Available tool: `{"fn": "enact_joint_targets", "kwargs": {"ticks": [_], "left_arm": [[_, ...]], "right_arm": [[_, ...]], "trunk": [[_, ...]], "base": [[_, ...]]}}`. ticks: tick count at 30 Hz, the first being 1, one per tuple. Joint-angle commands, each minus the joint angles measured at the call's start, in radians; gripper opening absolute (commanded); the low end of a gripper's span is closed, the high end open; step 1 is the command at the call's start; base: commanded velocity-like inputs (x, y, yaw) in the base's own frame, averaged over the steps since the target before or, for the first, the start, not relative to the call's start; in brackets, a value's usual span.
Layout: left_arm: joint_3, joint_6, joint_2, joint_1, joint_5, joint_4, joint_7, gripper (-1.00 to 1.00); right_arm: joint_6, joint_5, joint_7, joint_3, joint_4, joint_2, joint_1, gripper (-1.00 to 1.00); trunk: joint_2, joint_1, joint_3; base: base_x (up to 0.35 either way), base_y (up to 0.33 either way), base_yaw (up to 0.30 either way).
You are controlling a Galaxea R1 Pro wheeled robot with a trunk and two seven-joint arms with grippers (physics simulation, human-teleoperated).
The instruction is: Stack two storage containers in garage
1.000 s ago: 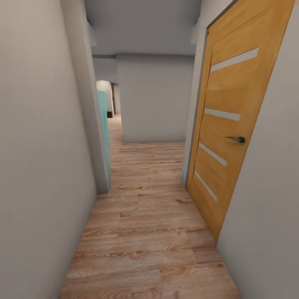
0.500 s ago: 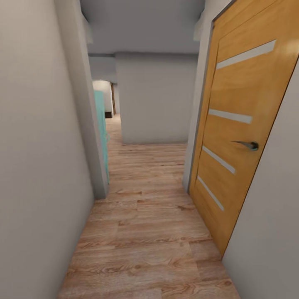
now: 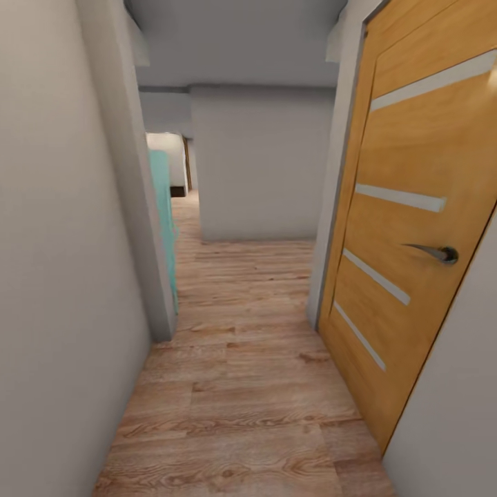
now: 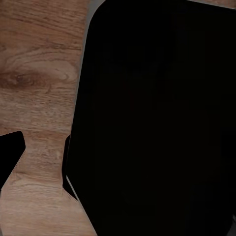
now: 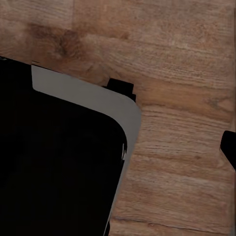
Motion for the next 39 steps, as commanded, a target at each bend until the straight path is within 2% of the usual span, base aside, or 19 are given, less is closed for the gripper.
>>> {"fn": "enact_joint_targets", "kwargs": {"ticks": [1, 10, 15, 18, 33, 39], "left_arm": [[0.000, 0.000, 0.000, 0.000, 0.006, -0.001, 0.001, 1.00], [0.000, 0.001, -0.001, 0.000, 0.007, -0.001, 0.001, 1.00], [0.000, 0.004, 0.001, 0.000, 0.007, -0.001, 0.001, 1.00], [0.000, 0.004, 0.001, 0.000, 0.007, -0.001, 0.001, 1.00], [0.000, -0.003, 0.003, 0.000, 0.005, -0.006, 0.001, 1.00], [0.000, -0.001, 0.004, 0.000, 0.004, -0.052, 0.001, 1.00]], "right_arm": [[-0.006, -0.011, 0.006, 0.008, 0.003, 0.000, -0.001, 1.00], [-0.008, -0.014, 0.006, 0.013, 0.002, 0.014, -0.001, 1.00], [-0.009, -0.011, 0.006, 0.012, 0.001, 0.045, -0.001, 1.00], [-0.009, -0.009, 0.006, 0.009, 0.001, 0.053, -0.001, 1.00], [-0.009, -0.009, 0.006, 0.008, 0.001, 0.053, -0.001, 1.00], [-0.009, -0.010, 0.006, 0.010, 0.001, 0.053, -0.001, 1.00]], "trunk": [[0.000, 0.001, -0.001], [0.000, 0.001, -0.001], [0.000, 0.001, -0.001], [0.000, 0.001, -0.001], [0.000, 0.001, -0.001], [0.000, 0.001, -0.001]], "base": [[0.322, 0.000, 0.000], [0.322, 0.000, 0.000], [0.322, 0.000, 0.000], [0.322, 0.000, 0.000], [0.322, 0.000, 0.000], [0.323, 0.000, 0.000]]}}
